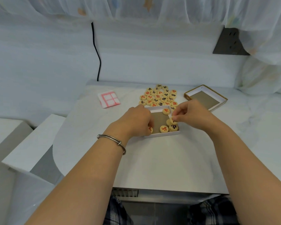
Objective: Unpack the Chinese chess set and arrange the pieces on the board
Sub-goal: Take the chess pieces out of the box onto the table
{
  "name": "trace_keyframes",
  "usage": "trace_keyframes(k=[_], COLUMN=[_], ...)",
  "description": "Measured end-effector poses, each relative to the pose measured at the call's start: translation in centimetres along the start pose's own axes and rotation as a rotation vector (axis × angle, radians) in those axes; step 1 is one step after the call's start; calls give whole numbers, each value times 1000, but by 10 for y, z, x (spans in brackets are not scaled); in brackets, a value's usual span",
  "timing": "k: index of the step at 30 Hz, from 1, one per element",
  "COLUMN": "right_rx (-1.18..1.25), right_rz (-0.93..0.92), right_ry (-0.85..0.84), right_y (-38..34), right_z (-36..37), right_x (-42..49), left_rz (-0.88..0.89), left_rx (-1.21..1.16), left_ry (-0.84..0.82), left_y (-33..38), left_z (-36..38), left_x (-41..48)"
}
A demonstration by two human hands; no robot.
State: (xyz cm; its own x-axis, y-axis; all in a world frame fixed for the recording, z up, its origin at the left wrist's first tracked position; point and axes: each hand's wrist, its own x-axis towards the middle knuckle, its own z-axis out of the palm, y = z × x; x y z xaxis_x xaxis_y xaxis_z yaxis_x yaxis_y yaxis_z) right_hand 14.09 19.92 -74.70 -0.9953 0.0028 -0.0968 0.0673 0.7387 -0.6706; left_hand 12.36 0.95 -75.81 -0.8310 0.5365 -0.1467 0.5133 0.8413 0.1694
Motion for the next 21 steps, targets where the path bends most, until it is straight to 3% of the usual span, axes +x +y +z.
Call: trace_keyframes(k=[5, 13, 21], right_rx=[-252, -336, -385], right_rz=[4, -13, -9], right_ry=[-78, -132, -95], right_y=[5, 0, -1], right_z=[2, 1, 8], right_x=[0, -7, -3], left_rz=[15, 33, 76], left_rx=[7, -206, -229], left_ry=[7, 102, 99], left_y=[2, 7, 16], left_z=[-1, 5, 12], left_x=[1, 11, 19])
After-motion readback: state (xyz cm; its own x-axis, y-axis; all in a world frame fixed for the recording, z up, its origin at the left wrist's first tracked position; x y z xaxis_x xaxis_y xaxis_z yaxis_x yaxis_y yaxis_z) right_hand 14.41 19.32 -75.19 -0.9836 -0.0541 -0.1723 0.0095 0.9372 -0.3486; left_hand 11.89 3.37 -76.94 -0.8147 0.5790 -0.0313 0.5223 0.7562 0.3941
